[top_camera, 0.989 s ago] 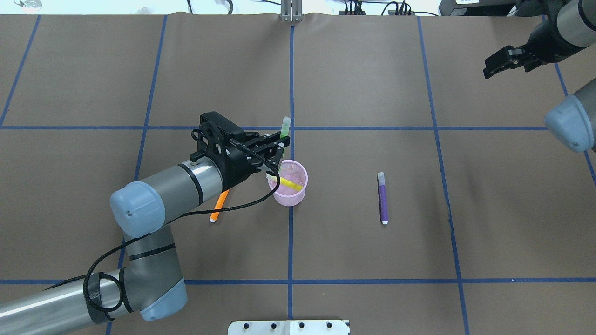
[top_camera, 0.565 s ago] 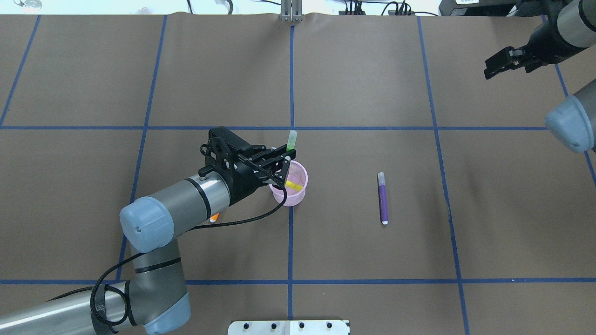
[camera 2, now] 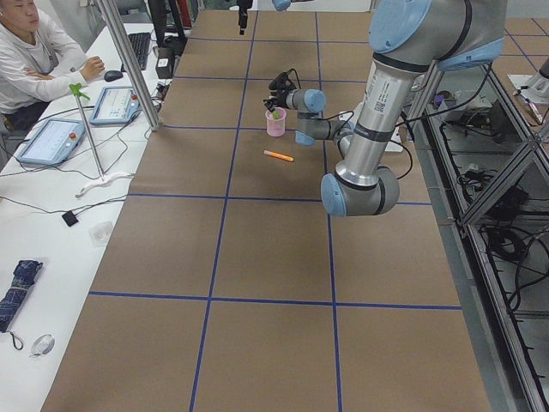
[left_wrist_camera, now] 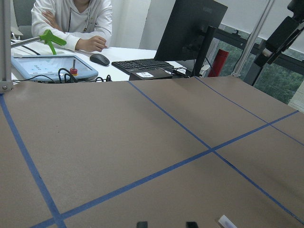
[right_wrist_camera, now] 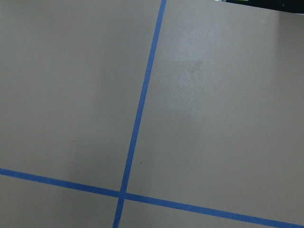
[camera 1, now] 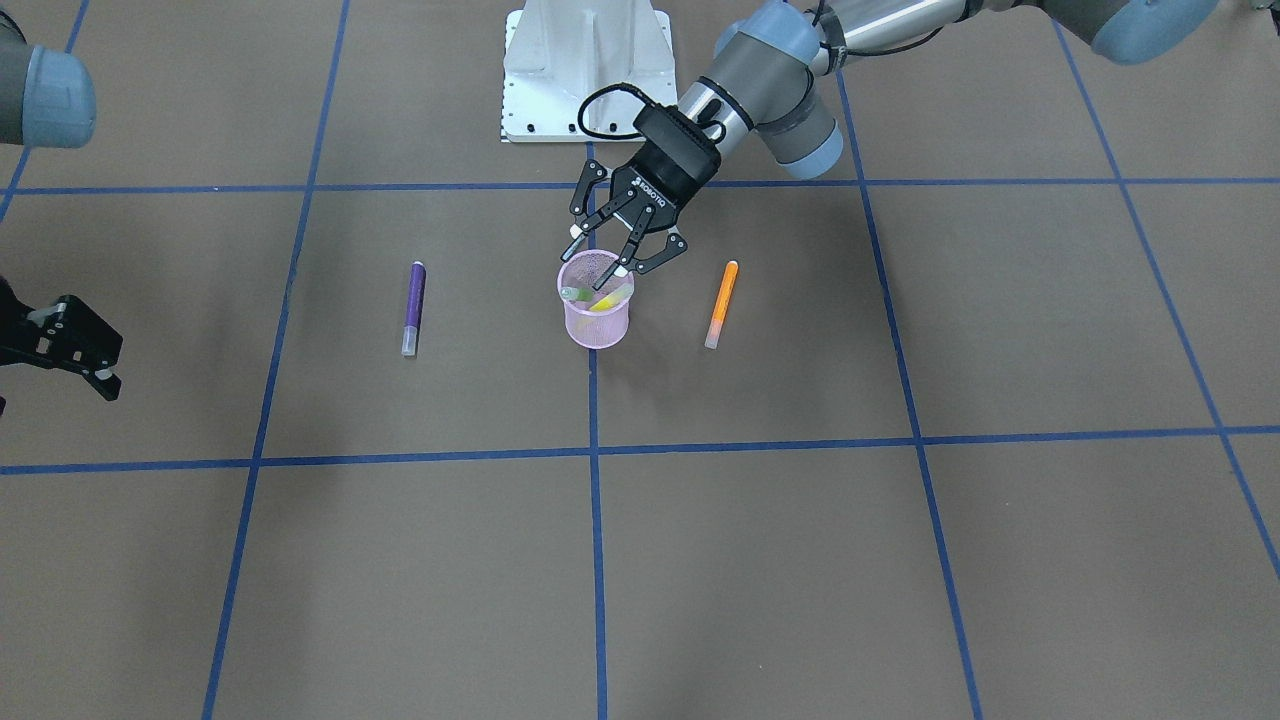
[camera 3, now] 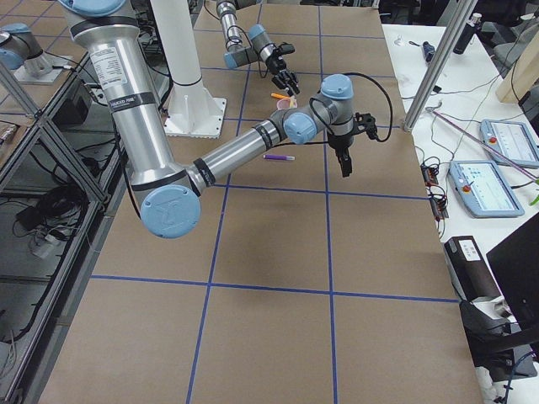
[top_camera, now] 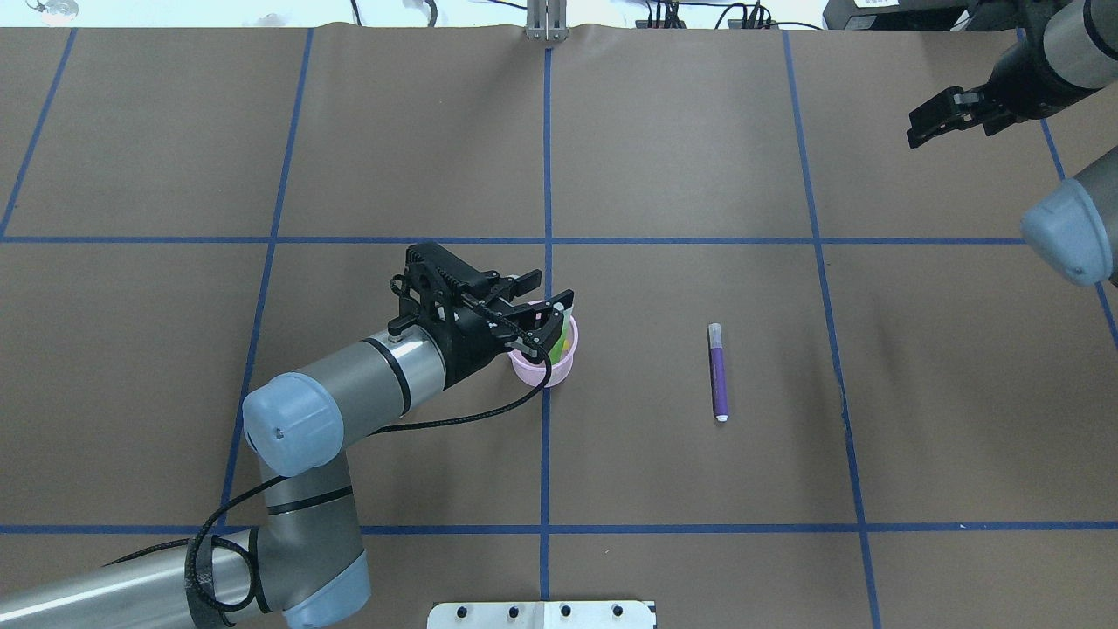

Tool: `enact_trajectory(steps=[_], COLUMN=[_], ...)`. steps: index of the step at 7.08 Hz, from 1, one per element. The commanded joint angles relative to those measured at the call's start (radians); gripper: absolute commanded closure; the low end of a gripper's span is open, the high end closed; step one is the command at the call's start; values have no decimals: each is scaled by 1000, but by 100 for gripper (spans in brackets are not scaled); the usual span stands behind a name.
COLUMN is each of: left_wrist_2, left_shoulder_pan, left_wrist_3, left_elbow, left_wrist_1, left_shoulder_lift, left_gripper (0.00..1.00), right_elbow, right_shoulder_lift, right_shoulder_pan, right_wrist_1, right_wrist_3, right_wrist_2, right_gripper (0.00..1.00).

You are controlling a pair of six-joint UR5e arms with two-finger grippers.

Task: Collect pens into pen holder
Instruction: 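Raise the left gripper out of the cup and pull back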

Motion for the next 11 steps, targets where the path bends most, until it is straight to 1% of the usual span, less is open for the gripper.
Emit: enact_trajectory(steps=[1,3,4,5,6,7,8,9,10,11], left_wrist_2=[-4,-13,-45,-127,-203,-332,-454,-507,-533,-535], left_shoulder_pan=[-3,-27,-55,-98,-135,-194,-245,-270,-274,-265], left_wrist_3=[-1,-1,-1,-1,-2,-11,-14,-20,-51,-157], left_elbow=[-10,-32,-34,-35,-37,-37,-35,-34,-30,-18], left_wrist_1=[1,14,58,152,231,373,488,521,523,540], left_shoulder_lift=[-3,9,17,18,29,30,34,69,108,118], left_gripper=[1,1,0,0,0,0,0,0,0,0], right_elbow=[1,16,32,27,29,27,24,23,21,21], right_shoulder_lift=[9,27,30,55,56,50,47,46,46,44], right_shoulder_pan=[0,0,-2,-21,-35,-42,-48,-49,-49,-49], right_wrist_1=[0,0,0,0,0,0,0,-2,-2,-2], right_wrist_3=[15,26,47,34,49,51,52,52,52,52], right_wrist_2=[2,2,2,4,4,4,4,4,4,4], right_gripper=[0,0,0,0,0,0,0,0,0,0])
